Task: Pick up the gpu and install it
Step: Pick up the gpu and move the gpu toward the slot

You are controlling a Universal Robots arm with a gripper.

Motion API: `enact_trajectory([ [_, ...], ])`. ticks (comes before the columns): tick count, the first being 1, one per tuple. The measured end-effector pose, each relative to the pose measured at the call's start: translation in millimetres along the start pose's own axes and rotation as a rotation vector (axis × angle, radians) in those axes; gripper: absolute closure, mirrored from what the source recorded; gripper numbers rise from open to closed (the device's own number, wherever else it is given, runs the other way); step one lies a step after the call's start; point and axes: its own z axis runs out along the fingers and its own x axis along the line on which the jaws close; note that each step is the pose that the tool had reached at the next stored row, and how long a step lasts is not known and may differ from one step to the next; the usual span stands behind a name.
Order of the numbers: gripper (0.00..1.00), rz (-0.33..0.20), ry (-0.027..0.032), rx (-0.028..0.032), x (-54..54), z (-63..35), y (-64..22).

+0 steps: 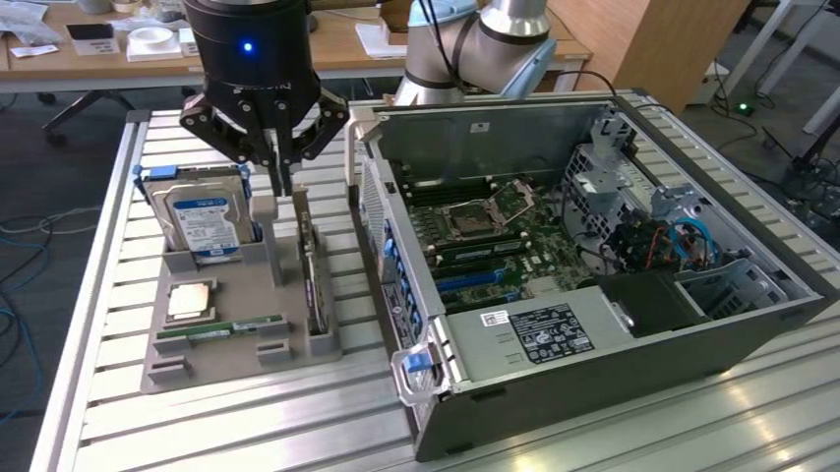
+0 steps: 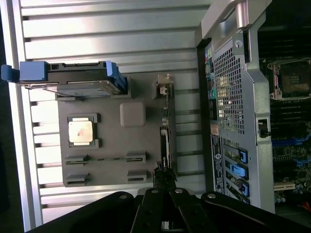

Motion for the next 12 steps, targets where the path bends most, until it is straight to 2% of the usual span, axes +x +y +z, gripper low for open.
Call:
enact_trajectory([
  [1, 0.83, 0.000, 0.0000, 0.0000, 0.0, 0.0, 0.0],
  [2, 0.83, 0.000, 0.0000, 0.0000, 0.0, 0.0, 0.0],
  [4, 0.71, 0.000, 0.0000, 0.0001, 0.0, 0.0, 0.0],
  [5, 0.71, 0.000, 0.0000, 0.0000, 0.0, 0.0, 0.0],
  [6, 0.64, 0.000, 0.0000, 0.0001, 0.0, 0.0, 0.0],
  [12, 0.63, 0.000, 0.0000, 0.0000, 0.0, 0.0, 0.0],
])
